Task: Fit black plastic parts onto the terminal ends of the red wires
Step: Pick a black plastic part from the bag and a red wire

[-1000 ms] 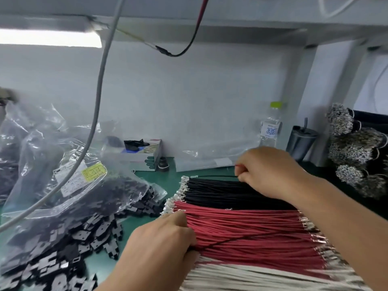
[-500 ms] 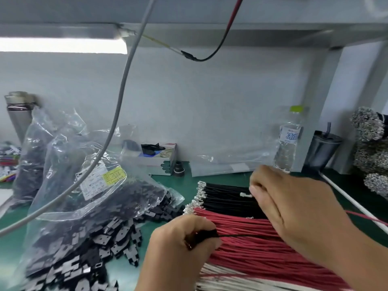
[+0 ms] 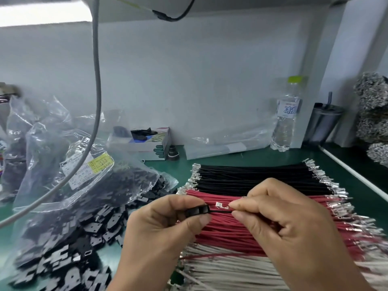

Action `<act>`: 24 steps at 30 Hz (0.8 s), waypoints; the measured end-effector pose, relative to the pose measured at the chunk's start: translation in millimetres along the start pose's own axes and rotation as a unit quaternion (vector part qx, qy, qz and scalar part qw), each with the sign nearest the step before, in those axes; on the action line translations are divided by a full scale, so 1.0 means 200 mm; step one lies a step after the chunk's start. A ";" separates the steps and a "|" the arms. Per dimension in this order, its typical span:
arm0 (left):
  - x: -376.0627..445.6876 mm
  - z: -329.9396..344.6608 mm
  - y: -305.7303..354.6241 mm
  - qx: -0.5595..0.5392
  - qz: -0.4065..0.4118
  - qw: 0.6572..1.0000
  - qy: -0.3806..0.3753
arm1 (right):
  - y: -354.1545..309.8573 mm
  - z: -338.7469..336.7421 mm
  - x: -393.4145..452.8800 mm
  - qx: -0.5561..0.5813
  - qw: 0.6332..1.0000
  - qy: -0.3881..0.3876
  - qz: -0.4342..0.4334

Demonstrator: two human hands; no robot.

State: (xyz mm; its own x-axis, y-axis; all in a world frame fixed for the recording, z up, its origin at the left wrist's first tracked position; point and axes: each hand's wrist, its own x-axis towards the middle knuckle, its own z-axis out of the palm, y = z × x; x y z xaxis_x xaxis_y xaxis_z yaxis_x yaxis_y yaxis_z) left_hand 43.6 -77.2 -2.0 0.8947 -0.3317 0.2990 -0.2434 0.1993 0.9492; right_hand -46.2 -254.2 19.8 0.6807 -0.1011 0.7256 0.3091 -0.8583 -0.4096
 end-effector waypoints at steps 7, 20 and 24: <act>-0.02 -0.02 0.01 0.006 0.003 1.000 -0.011 | -0.06 0.02 -0.01 -0.014 1.000 -0.006 0.003; -0.02 -0.04 0.02 -0.004 0.000 0.999 -0.042 | -0.04 0.02 -0.01 -0.010 0.999 -0.023 -0.021; -0.01 -0.07 0.03 -0.008 0.000 0.998 -0.070 | -0.03 0.01 0.00 0.035 0.998 -0.045 -0.023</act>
State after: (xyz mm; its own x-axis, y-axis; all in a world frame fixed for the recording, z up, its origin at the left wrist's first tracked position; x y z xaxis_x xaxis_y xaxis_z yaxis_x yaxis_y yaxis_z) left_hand 46.0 -63.5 1.2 0.8332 -0.4568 0.3117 -0.2369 0.2146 0.9475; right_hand -46.3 -248.8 21.9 0.7201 -0.0143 0.6937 0.3847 -0.8238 -0.4163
